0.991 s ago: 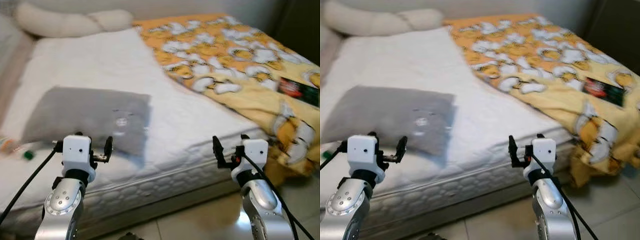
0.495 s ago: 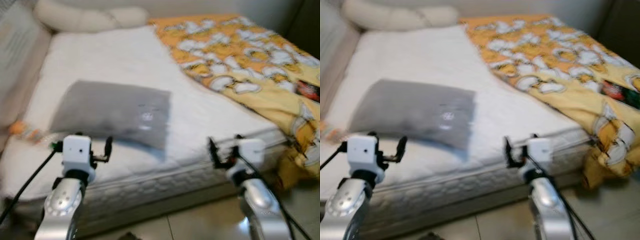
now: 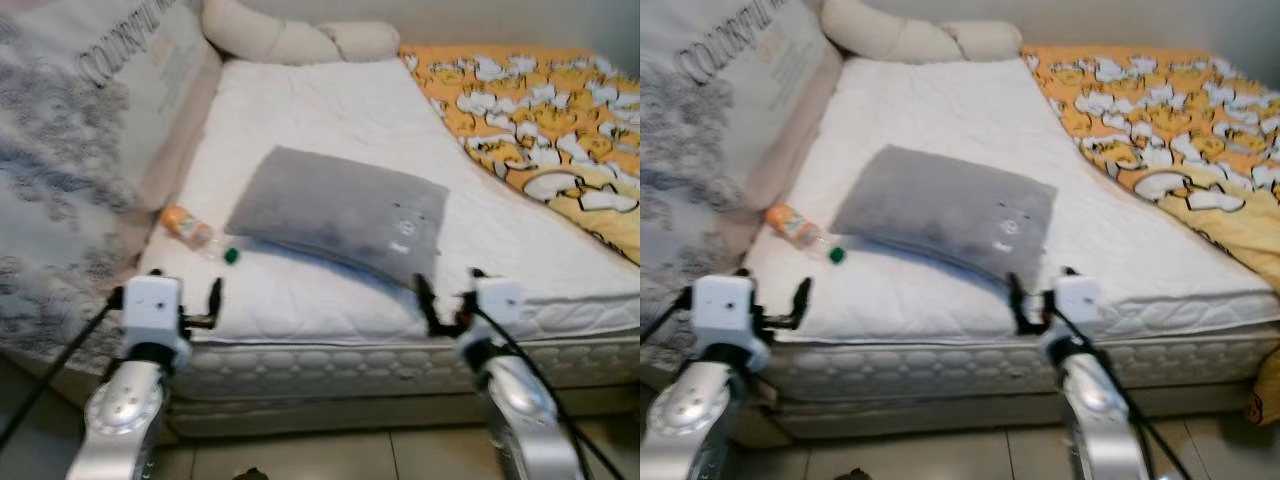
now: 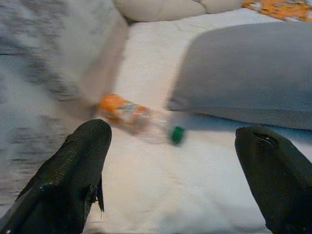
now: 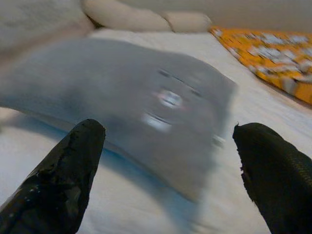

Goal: Clean up the room

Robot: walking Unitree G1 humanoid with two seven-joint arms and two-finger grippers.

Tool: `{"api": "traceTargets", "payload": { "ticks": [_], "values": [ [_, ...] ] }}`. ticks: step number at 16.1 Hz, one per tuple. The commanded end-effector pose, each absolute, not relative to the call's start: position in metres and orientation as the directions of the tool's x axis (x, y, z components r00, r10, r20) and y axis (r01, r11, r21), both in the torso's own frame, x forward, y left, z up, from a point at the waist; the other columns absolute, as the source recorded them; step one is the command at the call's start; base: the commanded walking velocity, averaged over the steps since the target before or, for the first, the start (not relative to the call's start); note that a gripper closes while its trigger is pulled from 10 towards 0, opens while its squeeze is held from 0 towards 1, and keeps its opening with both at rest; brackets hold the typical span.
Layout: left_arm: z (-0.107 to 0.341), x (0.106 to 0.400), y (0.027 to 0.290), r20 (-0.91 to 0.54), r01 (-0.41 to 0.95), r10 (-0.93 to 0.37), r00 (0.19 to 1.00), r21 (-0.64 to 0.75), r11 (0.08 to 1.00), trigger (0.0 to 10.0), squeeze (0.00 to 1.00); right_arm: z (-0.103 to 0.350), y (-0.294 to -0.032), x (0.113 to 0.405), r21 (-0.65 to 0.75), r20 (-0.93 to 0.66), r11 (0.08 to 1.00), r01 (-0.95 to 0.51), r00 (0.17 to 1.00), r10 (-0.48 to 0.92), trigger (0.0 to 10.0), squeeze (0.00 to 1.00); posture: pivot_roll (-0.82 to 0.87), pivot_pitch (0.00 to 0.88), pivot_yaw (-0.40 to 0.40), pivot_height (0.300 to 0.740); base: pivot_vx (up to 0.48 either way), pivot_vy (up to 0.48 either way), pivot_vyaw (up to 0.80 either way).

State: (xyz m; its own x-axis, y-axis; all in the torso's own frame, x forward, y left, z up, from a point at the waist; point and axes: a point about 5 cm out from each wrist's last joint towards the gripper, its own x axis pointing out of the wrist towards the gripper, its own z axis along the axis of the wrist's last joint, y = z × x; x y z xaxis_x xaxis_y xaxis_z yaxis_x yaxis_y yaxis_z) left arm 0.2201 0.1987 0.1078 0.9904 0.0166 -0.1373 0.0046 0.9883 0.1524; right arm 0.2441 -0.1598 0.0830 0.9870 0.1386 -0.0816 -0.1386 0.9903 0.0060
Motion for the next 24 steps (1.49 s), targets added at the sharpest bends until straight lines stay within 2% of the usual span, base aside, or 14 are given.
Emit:
{"api": "traceTargets", "payload": {
  "ticks": [1, 4, 7, 12, 18, 24],
  "values": [
    [0.108, 0.223, 0.193, -0.130, 0.022, -0.002, 0.991, 0.152, 0.988, 10.0, 0.00, 0.084, -0.168, 0.244, -0.007, -0.079, 0.993, -0.121, 0.990, 0.120, 10.0, 0.00, 0.06, 0.000, 0.009, 0.740, 0.000, 0.304, 0.00],
    [0.111, 0.224, 0.189, -0.109, 0.036, -0.018, 0.994, 0.162, 0.986, 10.0, 0.00, 0.085, -0.168, 0.246, -0.010, -0.078, 0.992, -0.128, 0.989, 0.127, 10.0, 0.00, 0.07, 0.000, 0.007, 0.740, 0.000, 0.102, 0.00],
    [0.112, 0.227, 0.185, -0.100, 0.034, -0.018, 0.995, 0.161, 0.986, 10.0, 0.00, 0.086, -0.168, 0.249, -0.013, -0.073, 0.992, -0.127, 0.989, 0.126, 10.0, 0.00, 0.06, 0.000, 0.008, 0.740, 0.000, -0.480, 0.00],
    [0.111, 0.227, 0.184, -0.111, 0.028, -0.012, 0.994, 0.145, 0.989, 10.0, 0.00, 0.087, -0.165, 0.249, -0.038, -0.090, 0.983, -0.182, 0.980, 0.178, 10.0, 0.00, 0.06, 0.000, 0.011, 0.740, 0.000, 0.000, 0.00],
    [0.112, 0.229, 0.181, -0.104, 0.046, -0.031, 0.994, 0.150, 0.988, 10.0, 0.00, 0.089, -0.164, 0.253, -0.056, -0.091, 0.979, -0.194, 0.978, 0.188, 10.0, 0.00, 0.06, 0.000, 0.014, 0.740, 0.000, 0.000, 0.76],
    [0.108, 0.225, 0.178, -0.130, 0.113, -0.090, 0.987, 0.184, 0.976, 10.0, 0.00, 0.086, -0.164, 0.257, -0.083, -0.111, 0.973, -0.215, 0.972, 0.206, 10.0, 0.00, 0.07, 0.000, 0.012, 0.740, 0.252, 0.000, 0.80]
  ]
}}
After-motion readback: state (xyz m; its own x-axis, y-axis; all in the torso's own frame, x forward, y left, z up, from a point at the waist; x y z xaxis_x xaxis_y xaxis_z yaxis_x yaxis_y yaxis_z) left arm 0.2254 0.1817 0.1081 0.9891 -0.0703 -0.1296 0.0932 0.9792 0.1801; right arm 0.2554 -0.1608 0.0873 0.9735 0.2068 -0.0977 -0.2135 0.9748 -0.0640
